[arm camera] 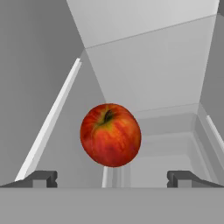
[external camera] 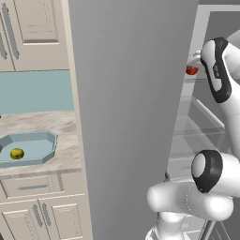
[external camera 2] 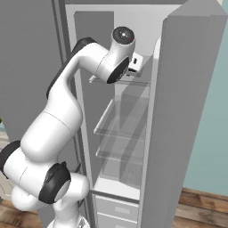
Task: Pick the apple and pear from the fridge and place them inside the tupperware on the counter.
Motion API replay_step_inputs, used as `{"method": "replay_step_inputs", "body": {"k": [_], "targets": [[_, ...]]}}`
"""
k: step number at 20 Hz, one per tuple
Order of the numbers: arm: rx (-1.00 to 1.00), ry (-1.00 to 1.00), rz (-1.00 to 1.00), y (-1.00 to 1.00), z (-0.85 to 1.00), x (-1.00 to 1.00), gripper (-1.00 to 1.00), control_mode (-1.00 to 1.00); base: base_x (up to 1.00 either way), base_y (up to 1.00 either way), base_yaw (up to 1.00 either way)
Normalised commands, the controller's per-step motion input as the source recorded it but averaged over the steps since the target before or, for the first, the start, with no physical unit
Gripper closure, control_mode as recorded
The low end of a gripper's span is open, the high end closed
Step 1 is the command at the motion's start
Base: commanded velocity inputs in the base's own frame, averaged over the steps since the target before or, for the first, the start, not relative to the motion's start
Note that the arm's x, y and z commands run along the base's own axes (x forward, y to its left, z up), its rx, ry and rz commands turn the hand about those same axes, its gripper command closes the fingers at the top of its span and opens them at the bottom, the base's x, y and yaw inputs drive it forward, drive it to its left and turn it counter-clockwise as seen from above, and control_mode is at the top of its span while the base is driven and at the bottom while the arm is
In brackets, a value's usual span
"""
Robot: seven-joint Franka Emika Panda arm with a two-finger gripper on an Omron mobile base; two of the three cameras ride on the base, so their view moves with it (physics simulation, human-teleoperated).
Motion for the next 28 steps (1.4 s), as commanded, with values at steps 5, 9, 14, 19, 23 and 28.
{"method": "replay_step_inputs", "body": {"k": [5,9,14,19,23,28], "targets": [[0.0,0.0,0.0,0.0,0.0,0.35,-1.0,-1.0,0.0,0.0,0.0],[0.0,0.0,0.0,0.0,0.0,0.36,-1.0,-1.0,0.0,0.0,0.0],[0.0,0.0,0.0,0.0,0.0,0.31,-1.0,-1.0,0.0,0.0,0.0],[0.0,0.0,0.03,0.0,-0.07,0.02,-1.0,-1.0,0.0,0.0,0.0],[0.0,0.0,0.04,0.0,-0.12,-0.06,-1.0,-1.0,0.0,0.0,0.0],[0.0,0.0,0.01,0.0,-0.11,-0.01,-1.0,-1.0,0.0,0.0,0.0]]}}
